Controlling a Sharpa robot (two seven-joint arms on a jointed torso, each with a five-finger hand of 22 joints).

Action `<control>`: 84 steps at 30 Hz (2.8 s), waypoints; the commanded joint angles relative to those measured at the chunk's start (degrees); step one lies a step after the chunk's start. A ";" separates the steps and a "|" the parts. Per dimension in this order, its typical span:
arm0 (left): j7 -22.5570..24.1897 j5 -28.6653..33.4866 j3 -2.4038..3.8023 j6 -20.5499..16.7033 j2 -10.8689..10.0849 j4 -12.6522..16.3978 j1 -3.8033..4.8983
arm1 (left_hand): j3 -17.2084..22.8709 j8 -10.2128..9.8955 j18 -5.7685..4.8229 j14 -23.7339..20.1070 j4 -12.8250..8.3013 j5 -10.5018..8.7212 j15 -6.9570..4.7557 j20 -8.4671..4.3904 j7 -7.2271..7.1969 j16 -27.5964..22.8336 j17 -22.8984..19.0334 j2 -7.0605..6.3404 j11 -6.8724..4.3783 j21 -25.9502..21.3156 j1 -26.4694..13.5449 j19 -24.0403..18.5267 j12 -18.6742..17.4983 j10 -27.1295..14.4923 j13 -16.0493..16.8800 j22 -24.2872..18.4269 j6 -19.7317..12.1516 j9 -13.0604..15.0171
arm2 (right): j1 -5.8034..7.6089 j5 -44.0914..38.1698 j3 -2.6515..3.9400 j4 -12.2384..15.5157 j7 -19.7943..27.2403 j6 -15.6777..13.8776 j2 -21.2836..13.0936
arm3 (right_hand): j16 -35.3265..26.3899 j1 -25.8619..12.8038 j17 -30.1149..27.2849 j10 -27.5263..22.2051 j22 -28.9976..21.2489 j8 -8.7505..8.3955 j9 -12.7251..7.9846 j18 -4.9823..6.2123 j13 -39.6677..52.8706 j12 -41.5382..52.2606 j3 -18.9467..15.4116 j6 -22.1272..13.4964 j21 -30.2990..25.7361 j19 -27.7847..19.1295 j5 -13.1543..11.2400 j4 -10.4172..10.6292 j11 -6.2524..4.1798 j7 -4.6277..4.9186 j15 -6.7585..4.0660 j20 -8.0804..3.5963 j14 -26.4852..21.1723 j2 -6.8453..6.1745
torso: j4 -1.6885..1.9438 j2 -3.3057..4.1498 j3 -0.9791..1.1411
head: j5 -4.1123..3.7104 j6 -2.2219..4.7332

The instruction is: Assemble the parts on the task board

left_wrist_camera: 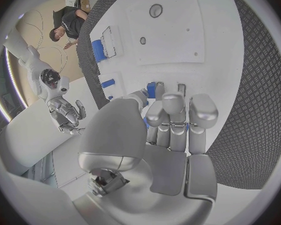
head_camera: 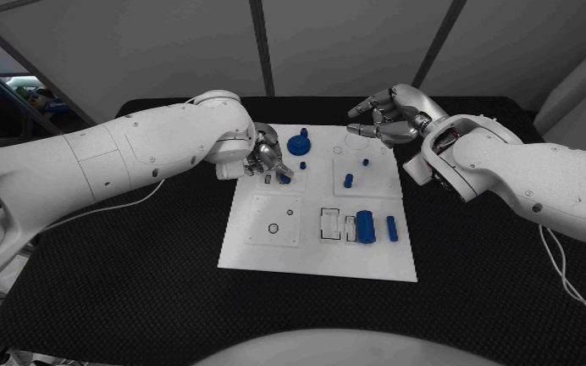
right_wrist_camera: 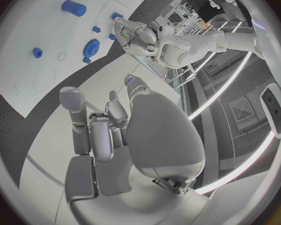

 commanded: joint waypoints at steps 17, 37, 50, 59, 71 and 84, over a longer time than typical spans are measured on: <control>1.28 2.02 0.05 -6.82 -3.15 3.36 0.06 | 18.31 1.89 -1.30 0.29 -11.49 0.38 -0.29 0.06 -0.26 0.32 0.39 -3.64 -0.09 1.17 -6.15 0.99 0.33 1.24 -0.26 2.22 0.02 2.71 | 0.09 0.14 0.05 -0.59 0.33 0.62 0.09 | -0.36 0.18 6.58 -0.41 -0.12 0.29 -0.07 0.49 -0.16 -0.40 0.21 -0.28 -0.24 -0.28 0.27 -0.29 0.04 -0.15 -0.41 0.04 3.59 0.49 | -0.11 0.07 0.03 | 0.59 -0.02; -0.42 -5.84 0.01 -5.16 -1.09 2.69 -0.36 | 21.86 2.92 -1.59 0.35 -13.76 1.42 -0.51 -0.14 -0.52 0.38 0.51 -5.14 -0.36 2.15 -8.53 1.89 1.17 2.08 0.56 3.89 0.40 3.84 | 0.09 0.14 0.05 -0.73 0.38 0.86 0.29 | -0.36 0.18 6.58 -0.41 -0.12 0.29 -0.07 0.49 -0.16 -0.40 0.21 -0.28 -0.24 -0.28 0.27 -0.29 0.04 -0.15 -0.41 0.04 3.59 0.49 | -0.17 0.12 0.06 | 0.69 -0.47; -1.03 -7.86 0.00 -2.62 -1.15 2.70 -0.53 | 23.55 3.68 -1.70 0.36 -14.78 2.78 -0.65 -0.27 -0.70 0.38 0.54 -5.78 -0.53 2.51 -9.86 2.20 1.07 2.23 0.34 4.56 0.64 4.52 | 0.08 0.14 0.04 -0.85 0.41 1.06 0.46 | -0.41 0.16 6.52 -0.48 -0.26 0.32 -0.09 0.51 -0.25 -0.47 0.26 -0.33 -0.36 -0.33 0.46 -0.31 0.06 -0.13 -0.40 0.04 3.57 0.48 | -0.11 0.07 0.01 | 0.72 -0.71; -1.11 -8.19 -0.01 -1.87 -1.14 2.67 -0.70 | 24.21 4.00 -1.70 0.36 -15.20 3.82 -0.69 -0.31 -0.74 0.36 0.54 -6.05 -0.58 2.53 -10.53 2.21 0.96 2.26 0.17 4.65 0.67 4.83 | 0.08 0.14 0.04 -0.96 0.45 1.18 0.57 | -0.41 0.16 6.52 -0.48 -0.26 0.32 -0.09 0.51 -0.25 -0.47 0.26 -0.33 -0.36 -0.33 0.46 -0.31 0.06 -0.13 -0.40 0.04 3.57 0.48 | -0.11 0.10 0.05 | 0.84 -0.77; -1.07 -8.23 -0.01 -2.34 -0.92 2.54 -1.03 | 24.26 4.04 -1.68 0.36 -15.22 3.90 -0.69 -0.32 -0.74 0.36 0.54 -6.07 -0.58 2.45 -10.61 2.14 0.90 2.24 0.08 4.53 0.67 4.86 | 0.08 0.14 0.04 -0.98 0.43 1.37 0.59 | -0.41 0.16 6.52 -0.48 -0.26 0.32 -0.09 0.51 -0.25 -0.47 0.26 -0.33 -0.36 -0.33 0.46 -0.31 0.06 -0.13 -0.40 0.04 3.57 0.48 | -0.11 0.08 0.07 | 0.78 -0.85; -0.83 -8.23 -0.01 -5.73 -0.83 2.60 -1.22 | 24.46 4.14 -1.77 0.37 -15.30 4.05 -0.71 -0.33 -0.77 0.38 0.57 -6.03 -0.61 2.74 -10.75 2.39 1.05 2.37 0.27 4.99 0.73 4.94 | 0.08 0.14 0.04 -1.00 0.46 1.44 0.61 | -0.45 0.17 6.47 -0.47 -0.41 0.37 -0.10 0.52 -0.24 -0.46 0.33 -0.33 -0.47 -0.38 0.60 -0.33 0.06 -0.13 -0.40 0.04 3.56 0.50 | -0.11 0.09 0.07 | 0.77 -0.72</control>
